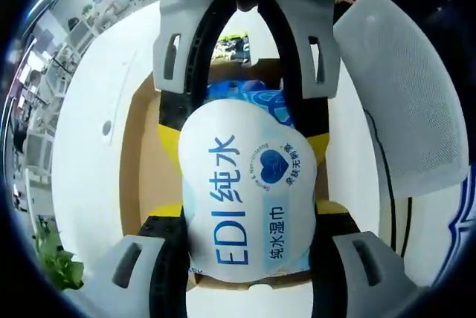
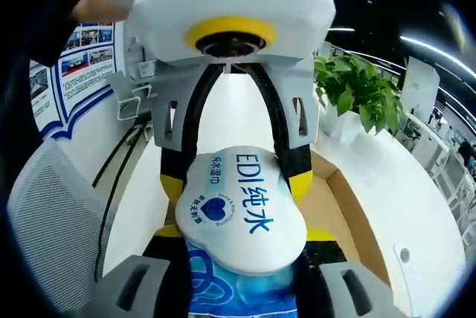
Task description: Operate the shoe box by opening the lid, removing the specified soft item, and placing it in the target area until the item is outside and the box remains undamaged.
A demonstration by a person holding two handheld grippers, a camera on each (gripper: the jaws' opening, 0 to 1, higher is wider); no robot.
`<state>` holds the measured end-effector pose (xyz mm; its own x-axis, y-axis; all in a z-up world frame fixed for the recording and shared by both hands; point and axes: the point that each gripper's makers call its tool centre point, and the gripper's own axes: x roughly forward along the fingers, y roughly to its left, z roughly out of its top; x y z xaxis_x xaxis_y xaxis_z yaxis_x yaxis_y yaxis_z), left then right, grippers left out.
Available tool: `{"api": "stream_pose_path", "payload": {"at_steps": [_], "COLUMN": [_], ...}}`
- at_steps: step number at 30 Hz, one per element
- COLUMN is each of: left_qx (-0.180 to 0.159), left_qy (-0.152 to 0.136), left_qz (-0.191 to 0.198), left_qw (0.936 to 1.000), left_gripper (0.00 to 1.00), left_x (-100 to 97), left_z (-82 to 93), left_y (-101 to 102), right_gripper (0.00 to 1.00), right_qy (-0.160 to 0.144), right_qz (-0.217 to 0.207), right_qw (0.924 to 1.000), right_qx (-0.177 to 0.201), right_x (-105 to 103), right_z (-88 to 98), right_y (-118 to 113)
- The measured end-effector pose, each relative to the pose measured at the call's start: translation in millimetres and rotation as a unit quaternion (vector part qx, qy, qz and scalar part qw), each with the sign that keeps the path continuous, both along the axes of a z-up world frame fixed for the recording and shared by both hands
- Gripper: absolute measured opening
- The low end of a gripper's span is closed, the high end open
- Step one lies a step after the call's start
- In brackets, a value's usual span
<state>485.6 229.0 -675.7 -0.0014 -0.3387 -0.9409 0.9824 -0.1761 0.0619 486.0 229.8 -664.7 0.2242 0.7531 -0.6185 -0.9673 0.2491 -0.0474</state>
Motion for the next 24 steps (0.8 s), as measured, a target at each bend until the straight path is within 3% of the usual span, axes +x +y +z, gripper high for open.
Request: {"api": "stream_pose_path", "payload": {"at_steps": [24], "left_qx": [-0.001], "left_qy": [0.008], "left_qz": [-0.025], "left_qw": [0.9997], "left_gripper": [0.65], "left_x": [-10.0], "left_z": [16.5], "left_y": [-65.4], "right_gripper": [0.51], "right_qy": [0.004], "right_qz": [-0.030], "right_qw": [0.9995], "right_qx": [0.003], "right_x": [-10.7], "right_z": [16.7], "right_y": [-67.5]}}
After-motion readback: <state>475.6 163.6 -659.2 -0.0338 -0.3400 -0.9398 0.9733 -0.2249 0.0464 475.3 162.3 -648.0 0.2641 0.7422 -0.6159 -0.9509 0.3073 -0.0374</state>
